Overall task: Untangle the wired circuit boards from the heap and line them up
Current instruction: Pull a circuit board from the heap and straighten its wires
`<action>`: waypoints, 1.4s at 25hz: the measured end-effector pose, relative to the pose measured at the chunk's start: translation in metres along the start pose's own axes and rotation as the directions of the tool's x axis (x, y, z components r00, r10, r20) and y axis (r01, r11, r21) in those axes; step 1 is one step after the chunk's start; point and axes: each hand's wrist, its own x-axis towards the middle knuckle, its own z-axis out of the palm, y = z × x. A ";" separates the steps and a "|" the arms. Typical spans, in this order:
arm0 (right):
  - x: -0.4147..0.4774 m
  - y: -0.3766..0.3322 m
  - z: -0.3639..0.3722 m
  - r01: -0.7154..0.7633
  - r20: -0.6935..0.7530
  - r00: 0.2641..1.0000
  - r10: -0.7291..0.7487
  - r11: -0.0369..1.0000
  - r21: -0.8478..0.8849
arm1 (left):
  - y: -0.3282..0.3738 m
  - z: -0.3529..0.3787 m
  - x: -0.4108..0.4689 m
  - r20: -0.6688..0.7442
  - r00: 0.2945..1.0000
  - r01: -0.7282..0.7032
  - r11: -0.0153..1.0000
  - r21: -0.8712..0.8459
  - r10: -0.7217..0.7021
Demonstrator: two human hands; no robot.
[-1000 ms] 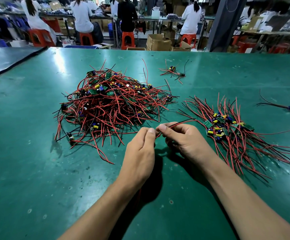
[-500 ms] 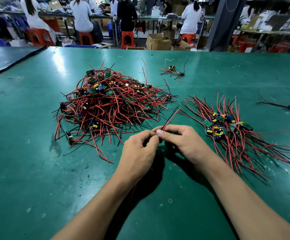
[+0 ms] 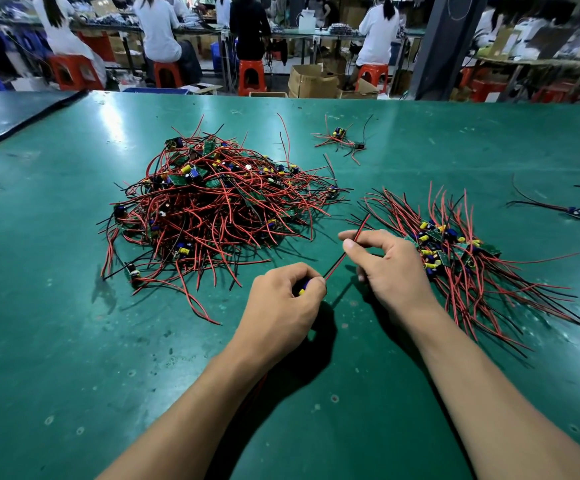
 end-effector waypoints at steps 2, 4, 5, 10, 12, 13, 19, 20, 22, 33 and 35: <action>0.003 0.003 -0.003 0.016 -0.082 0.996 -0.016 1.000 -0.005 | 0.001 0.000 -0.002 0.009 1.000 -0.009 1.000 -0.008 0.009; 0.006 0.005 -0.006 0.050 -0.154 0.986 -0.056 0.998 -0.044 | 0.002 0.000 -0.002 0.010 1.000 -0.017 1.000 -0.010 0.017; 0.008 0.006 -0.008 0.063 -0.192 0.979 -0.075 0.996 -0.065 | 0.002 0.000 -0.003 0.012 1.000 -0.023 1.000 -0.008 0.023; 0.010 0.008 -0.011 0.164 -0.290 0.937 -0.193 0.979 -0.121 | 0.004 -0.001 -0.004 0.036 0.999 -0.038 0.999 -0.017 0.038; 0.010 0.008 -0.010 0.123 -0.241 0.963 -0.124 0.992 -0.018 | 0.003 -0.004 -0.005 0.038 0.999 -0.016 0.999 -0.045 0.018; 0.011 0.008 -0.009 0.060 -0.204 0.978 -0.041 0.994 0.088 | 0.002 -0.004 -0.005 0.042 0.999 -0.001 0.998 -0.067 0.004; 0.000 -0.003 0.002 -0.430 0.347 0.894 0.283 0.759 0.489 | -0.004 -0.005 -0.002 0.059 0.997 0.052 0.982 -0.183 -0.042; -0.005 -0.005 0.004 -0.468 0.451 0.852 0.265 0.771 0.431 | -0.004 -0.005 -0.002 0.055 0.997 0.061 0.977 -0.204 -0.050; -0.013 -0.007 0.009 -0.475 0.562 0.793 0.235 0.816 0.329 | -0.005 -0.005 -0.001 0.048 0.997 0.074 0.967 -0.243 -0.064; 0.003 -0.008 0.000 -0.300 0.077 0.951 0.299 0.840 0.453 | 0.000 -0.005 -0.005 0.125 0.992 0.057 0.980 -0.190 -0.033; 0.005 -0.013 -0.001 -0.313 0.048 0.937 0.346 0.769 0.557 | 0.001 -0.005 -0.005 0.142 0.989 0.061 0.977 -0.204 -0.033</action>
